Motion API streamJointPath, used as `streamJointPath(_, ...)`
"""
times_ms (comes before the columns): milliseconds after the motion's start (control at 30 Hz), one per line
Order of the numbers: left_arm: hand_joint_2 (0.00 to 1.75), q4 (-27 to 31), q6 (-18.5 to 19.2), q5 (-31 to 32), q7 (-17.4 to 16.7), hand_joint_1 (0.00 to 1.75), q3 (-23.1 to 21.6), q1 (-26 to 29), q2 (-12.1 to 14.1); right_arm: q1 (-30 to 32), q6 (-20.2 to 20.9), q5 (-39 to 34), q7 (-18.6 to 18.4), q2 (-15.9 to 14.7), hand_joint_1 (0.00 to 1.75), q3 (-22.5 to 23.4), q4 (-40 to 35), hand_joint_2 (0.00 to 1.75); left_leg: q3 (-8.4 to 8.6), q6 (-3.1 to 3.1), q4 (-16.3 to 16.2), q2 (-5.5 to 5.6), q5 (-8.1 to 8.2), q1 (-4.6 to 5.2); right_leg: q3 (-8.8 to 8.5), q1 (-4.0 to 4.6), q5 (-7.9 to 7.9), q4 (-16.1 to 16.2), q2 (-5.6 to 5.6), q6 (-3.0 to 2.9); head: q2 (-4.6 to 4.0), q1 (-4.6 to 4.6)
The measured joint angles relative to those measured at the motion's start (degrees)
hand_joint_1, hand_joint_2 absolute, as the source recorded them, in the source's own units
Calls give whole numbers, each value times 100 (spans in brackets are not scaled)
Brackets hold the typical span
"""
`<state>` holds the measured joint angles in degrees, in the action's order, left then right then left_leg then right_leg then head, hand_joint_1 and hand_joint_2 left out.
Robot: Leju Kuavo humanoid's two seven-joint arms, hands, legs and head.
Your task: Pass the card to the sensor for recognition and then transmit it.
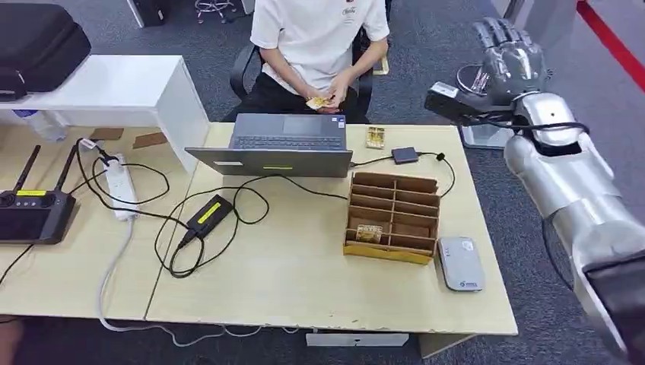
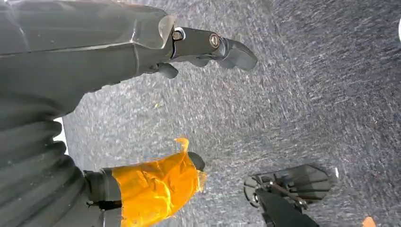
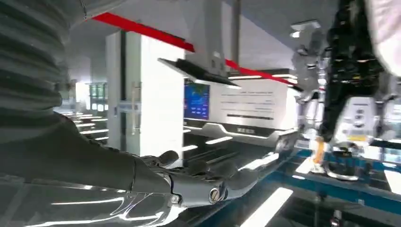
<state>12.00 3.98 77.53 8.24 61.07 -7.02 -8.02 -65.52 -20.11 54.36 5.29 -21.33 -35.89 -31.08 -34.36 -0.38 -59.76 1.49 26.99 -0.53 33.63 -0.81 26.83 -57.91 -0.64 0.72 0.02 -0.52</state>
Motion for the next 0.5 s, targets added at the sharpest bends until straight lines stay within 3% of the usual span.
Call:
streamJointPath(100, 175, 0, -70, -13, -48, 0, 72, 120, 11, 75, 0, -246, 171, -770, 0, 280, -68, 175, -18, 11, -3, 21, 6, 1, -5, 0, 4, 5, -21, 7, 0, 2)
streamJointPath(233, 175, 0, -190, -9, -107, 0, 107, 151, 52, 425, 109, -455, 138, -1769, 0, 648, -302, 175, -18, 34, -8, 13, 24, 5, -7, -1, 9, 10, -14, 15, 0, 0)
streamJointPath(500, 175, 0, -345, -57, -256, 0, 199, 194, 90, 1636, 110, -981, -4, -3075, 0, 1510, -677, 175, -8, 49, -9, 10, 38, 3, -16, 0, 26, 13, -9, 37, 0, 0)
